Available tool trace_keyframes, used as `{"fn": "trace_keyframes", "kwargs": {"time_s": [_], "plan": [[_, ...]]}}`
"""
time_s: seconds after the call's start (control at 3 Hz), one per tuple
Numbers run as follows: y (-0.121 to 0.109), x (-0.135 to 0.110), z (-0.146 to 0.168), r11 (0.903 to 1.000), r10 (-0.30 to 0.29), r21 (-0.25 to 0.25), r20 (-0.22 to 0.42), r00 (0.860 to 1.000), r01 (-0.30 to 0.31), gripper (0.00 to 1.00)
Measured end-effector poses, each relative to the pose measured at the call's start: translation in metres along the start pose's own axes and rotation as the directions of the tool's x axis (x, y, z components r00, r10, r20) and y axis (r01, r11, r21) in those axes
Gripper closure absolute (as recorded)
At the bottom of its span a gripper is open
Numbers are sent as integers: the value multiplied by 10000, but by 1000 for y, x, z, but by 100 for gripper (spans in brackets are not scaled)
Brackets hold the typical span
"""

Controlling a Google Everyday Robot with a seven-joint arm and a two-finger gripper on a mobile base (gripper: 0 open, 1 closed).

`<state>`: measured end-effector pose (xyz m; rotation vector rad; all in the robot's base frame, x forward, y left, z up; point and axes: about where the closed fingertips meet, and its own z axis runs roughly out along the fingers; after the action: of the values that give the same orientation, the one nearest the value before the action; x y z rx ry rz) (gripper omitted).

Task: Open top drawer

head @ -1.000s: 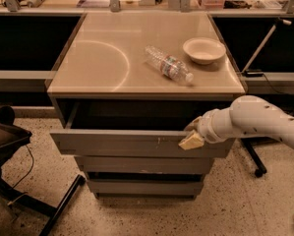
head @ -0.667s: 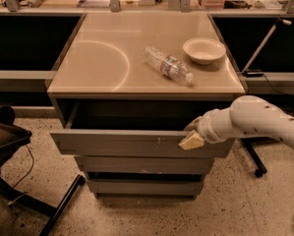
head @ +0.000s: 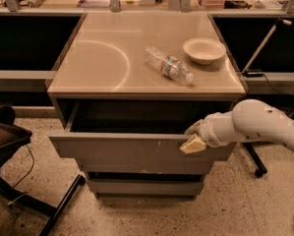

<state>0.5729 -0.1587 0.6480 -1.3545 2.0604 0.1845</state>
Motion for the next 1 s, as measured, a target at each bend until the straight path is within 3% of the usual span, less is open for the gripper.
{"fn": "trace_keyframes", "kwargs": {"time_s": [1.0], "plan": [[20, 8, -11, 9998, 87, 158, 89, 9999, -88, 100]]}}
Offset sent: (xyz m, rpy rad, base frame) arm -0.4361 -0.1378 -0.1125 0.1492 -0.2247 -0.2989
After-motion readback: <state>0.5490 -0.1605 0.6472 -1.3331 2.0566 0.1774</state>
